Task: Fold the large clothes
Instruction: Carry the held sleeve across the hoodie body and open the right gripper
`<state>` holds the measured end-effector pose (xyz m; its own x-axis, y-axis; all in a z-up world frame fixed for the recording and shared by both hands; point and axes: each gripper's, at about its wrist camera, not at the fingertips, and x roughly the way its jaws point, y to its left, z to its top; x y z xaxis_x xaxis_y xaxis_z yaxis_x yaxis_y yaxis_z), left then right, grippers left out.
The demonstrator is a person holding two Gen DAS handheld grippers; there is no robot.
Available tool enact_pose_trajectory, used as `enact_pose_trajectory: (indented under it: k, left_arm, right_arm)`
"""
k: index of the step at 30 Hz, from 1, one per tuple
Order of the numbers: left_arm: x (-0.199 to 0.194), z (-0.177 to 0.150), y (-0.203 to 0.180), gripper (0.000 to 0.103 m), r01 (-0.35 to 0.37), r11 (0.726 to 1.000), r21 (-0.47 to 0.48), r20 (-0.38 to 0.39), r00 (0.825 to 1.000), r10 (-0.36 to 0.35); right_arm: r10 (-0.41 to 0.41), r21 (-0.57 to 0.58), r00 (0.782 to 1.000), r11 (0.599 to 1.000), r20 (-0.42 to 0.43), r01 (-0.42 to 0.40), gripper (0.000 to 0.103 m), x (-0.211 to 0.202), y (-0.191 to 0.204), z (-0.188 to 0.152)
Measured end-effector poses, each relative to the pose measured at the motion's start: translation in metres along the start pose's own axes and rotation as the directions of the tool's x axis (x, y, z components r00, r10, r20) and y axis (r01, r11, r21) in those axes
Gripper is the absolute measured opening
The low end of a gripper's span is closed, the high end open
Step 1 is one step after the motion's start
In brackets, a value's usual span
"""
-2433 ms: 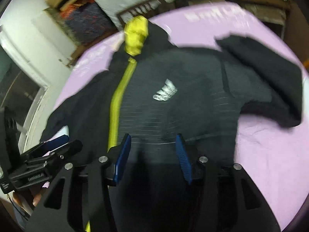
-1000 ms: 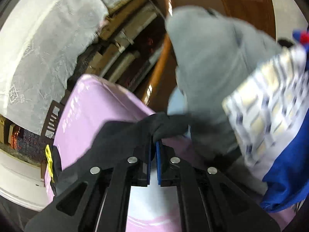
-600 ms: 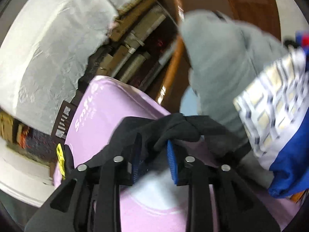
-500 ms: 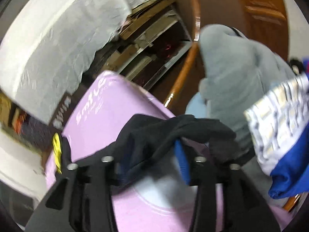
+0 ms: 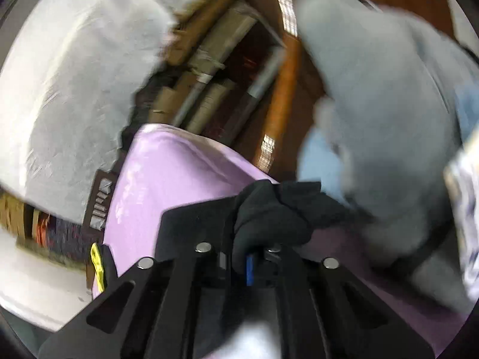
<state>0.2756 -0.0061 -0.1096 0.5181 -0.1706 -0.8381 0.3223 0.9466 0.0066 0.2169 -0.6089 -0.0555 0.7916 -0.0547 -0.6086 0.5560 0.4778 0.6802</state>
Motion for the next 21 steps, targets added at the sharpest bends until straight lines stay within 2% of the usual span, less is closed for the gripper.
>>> enact_pose_trajectory:
  k: [2,3,4,5,7,10,12,16,21]
  left_arm:
    - [0.0,0.0,0.0,0.1,0.0,1.0,0.0,0.0,1.0,0.0]
    - [0.0,0.001,0.0,0.1,0.0,1.0,-0.001,-0.001,1.0,0.0]
    - [0.0,0.001,0.0,0.1,0.0,1.0,-0.003,-0.001,1.0,0.0]
    - [0.0,0.001,0.0,0.1,0.0,1.0,-0.005,-0.001,1.0,0.0]
    - [0.0,0.001,0.0,0.1,-0.002,1.0,-0.005,0.0,1.0,0.002]
    - [0.0,0.002,0.0,0.1,-0.004,1.0,-0.005,0.0,1.0,0.004]
    - [0.001,0.002,0.0,0.1,-0.004,1.0,-0.006,0.001,1.0,0.004]
    - [0.001,0.002,0.0,0.1,-0.003,1.0,-0.005,0.001,1.0,0.003]
    - [0.0,0.002,0.001,0.1,0.003,1.0,-0.007,-0.002,1.0,-0.003]
  right_arm:
    - [0.113,-0.041,0.991,0.993,0.068,-0.111,0.004,-0.025,0.025,0.01]
    - [0.166,-0.106,0.976,0.983,0.143,-0.152,0.004,-0.05,0.039,0.016]
    - [0.151,-0.148,0.972,0.981,0.18,-0.125,0.004,-0.06,0.043,0.018]
    - [0.085,-0.179,0.977,0.983,0.194,-0.05,0.004,-0.063,0.04,0.02]
    - [-0.035,-0.14,0.988,0.989,0.153,0.056,0.004,-0.052,0.012,0.021]
    - [-0.092,-0.059,0.995,0.994,0.042,0.094,0.005,-0.034,-0.029,0.014]
    - [-0.144,-0.045,0.989,0.989,-0.019,0.143,0.005,-0.019,-0.04,0.009]
    - [-0.097,0.047,0.994,0.994,-0.044,0.099,0.01,-0.011,-0.054,0.01]
    - [-0.077,0.086,0.997,0.993,-0.032,0.08,0.008,-0.014,-0.06,0.008]
